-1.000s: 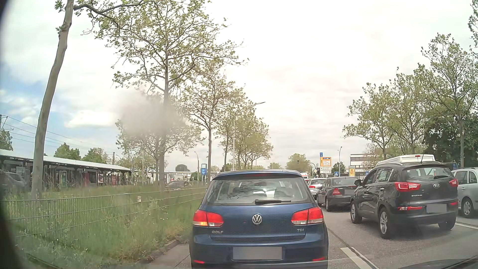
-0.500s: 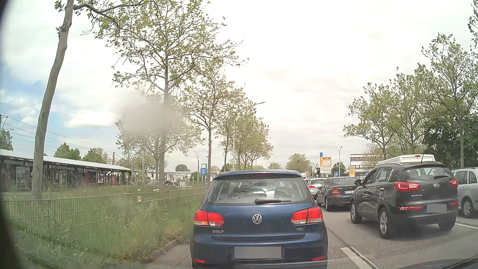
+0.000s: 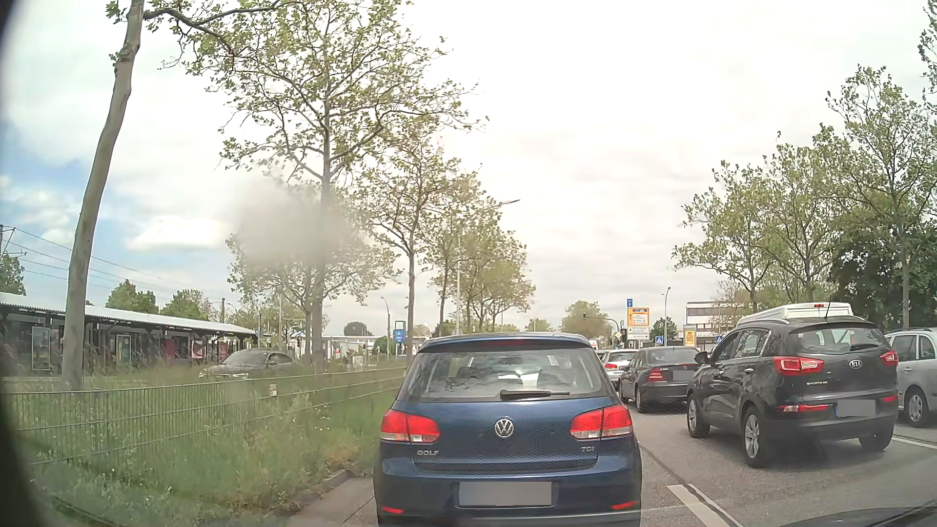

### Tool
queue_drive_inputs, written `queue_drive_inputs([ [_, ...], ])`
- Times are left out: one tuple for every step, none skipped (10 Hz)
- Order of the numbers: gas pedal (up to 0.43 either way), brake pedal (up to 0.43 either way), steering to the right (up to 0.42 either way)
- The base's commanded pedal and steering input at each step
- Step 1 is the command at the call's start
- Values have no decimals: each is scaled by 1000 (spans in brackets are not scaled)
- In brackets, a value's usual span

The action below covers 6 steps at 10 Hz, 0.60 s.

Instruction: Follow the waypoints while adhering to traffic rules and regulations

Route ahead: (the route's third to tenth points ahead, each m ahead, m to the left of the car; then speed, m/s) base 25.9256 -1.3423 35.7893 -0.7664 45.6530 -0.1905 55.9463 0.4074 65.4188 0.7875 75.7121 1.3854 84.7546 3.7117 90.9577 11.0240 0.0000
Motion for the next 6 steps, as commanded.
queue_drive_inputs([
  [0, 250, -5],
  [0, 250, -5],
  [0, 250, -5],
  [0, 250, -5],
  [0, 250, -5],
  [0, 250, -5],
])
